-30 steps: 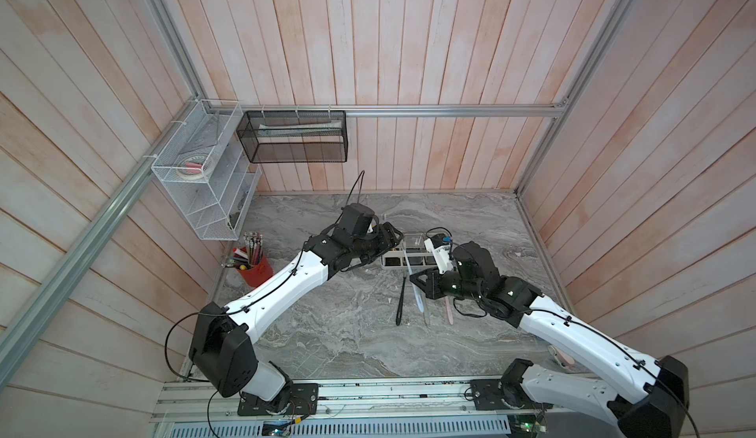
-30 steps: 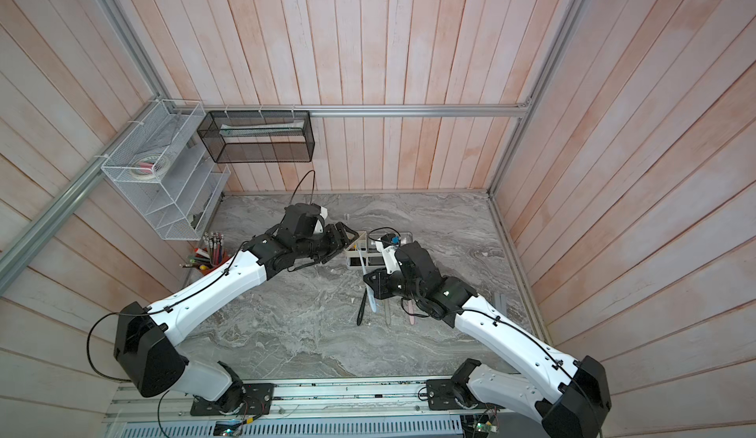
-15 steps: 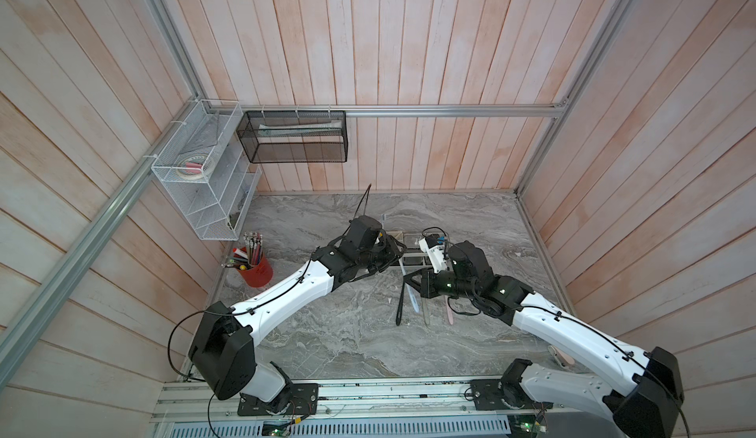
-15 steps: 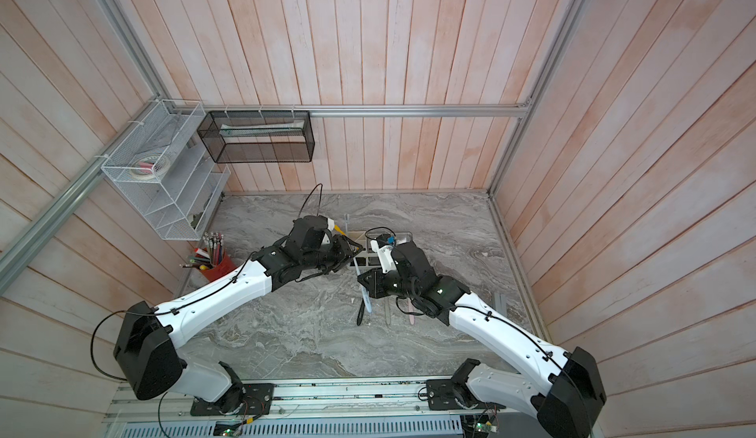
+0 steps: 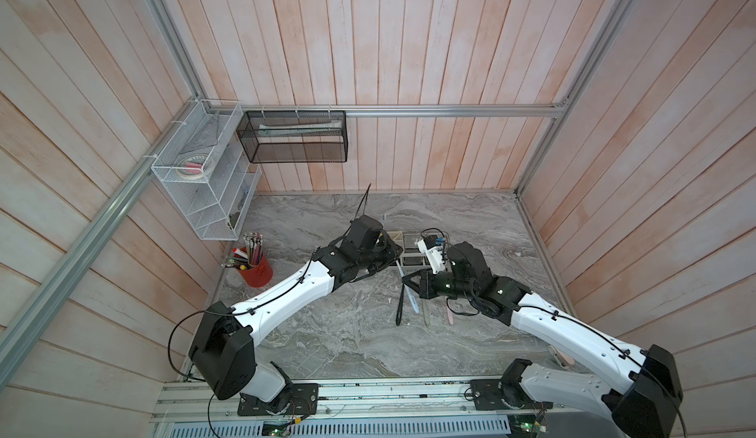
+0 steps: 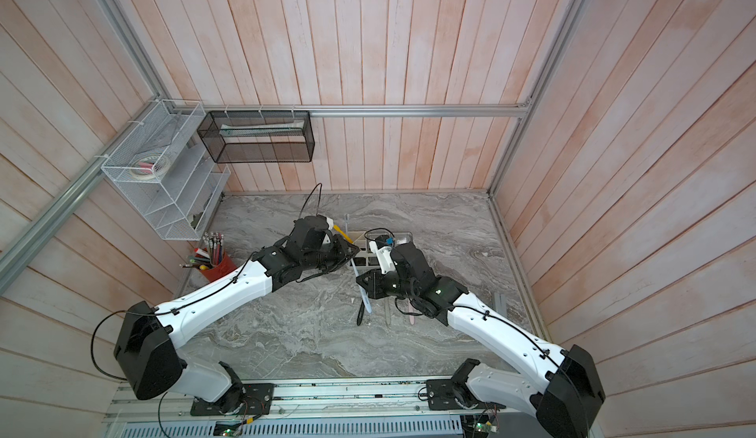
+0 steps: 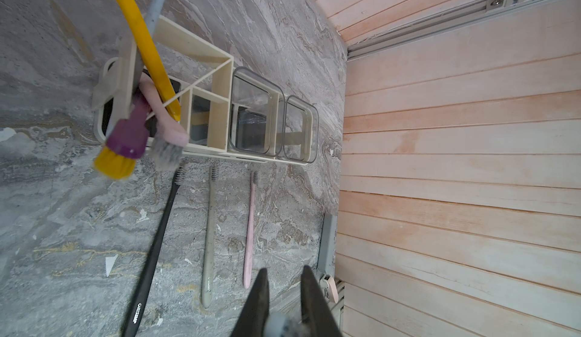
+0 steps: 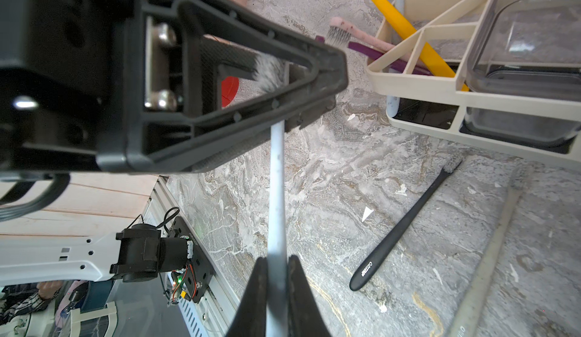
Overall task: Place the toothbrush into the toothbrush holder
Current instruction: Pick up the toothbrush from the center of the board.
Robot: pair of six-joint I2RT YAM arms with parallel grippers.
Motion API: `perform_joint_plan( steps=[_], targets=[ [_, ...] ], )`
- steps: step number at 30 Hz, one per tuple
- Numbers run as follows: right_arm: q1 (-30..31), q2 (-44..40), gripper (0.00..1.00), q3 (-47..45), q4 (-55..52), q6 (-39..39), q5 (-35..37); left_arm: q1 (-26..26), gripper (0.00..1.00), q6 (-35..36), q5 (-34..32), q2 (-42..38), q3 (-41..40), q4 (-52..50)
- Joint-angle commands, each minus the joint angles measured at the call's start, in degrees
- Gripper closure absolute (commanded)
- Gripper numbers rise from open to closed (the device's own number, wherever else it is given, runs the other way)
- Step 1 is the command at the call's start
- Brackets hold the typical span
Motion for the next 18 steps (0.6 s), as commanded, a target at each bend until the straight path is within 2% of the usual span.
perform_joint_plan(
  steps=[1,4,7,14,18],
  targets=[
    [0.4,0.3,0.95,-0.5,1.5,0.3,-0.3,-0.4,0.82,1.0,-0.8,0.6,1.2,-1.5],
    [0.4,0.2,0.95,-0.7,1.4,0.3,-0.3,-0.4,0.93,1.3,-0.9,0.8,1.7,-2.4],
    [0.3,0.0,0.95,-0.9,1.1,0.3,-0.1,-0.5,0.98,1.6,-1.1,0.9,2.1,-2.9],
    [0.4,-0.3,0.94,-0.9,0.4,0.0,0.4,-0.5,1.00,2.1,-0.9,1.3,3.2,-3.5],
    [0.3,-0.3,0.88,-0.7,-0.3,-0.3,1.1,-0.5,1.00,2.3,-1.1,1.5,3.5,-3.8]
  ],
)
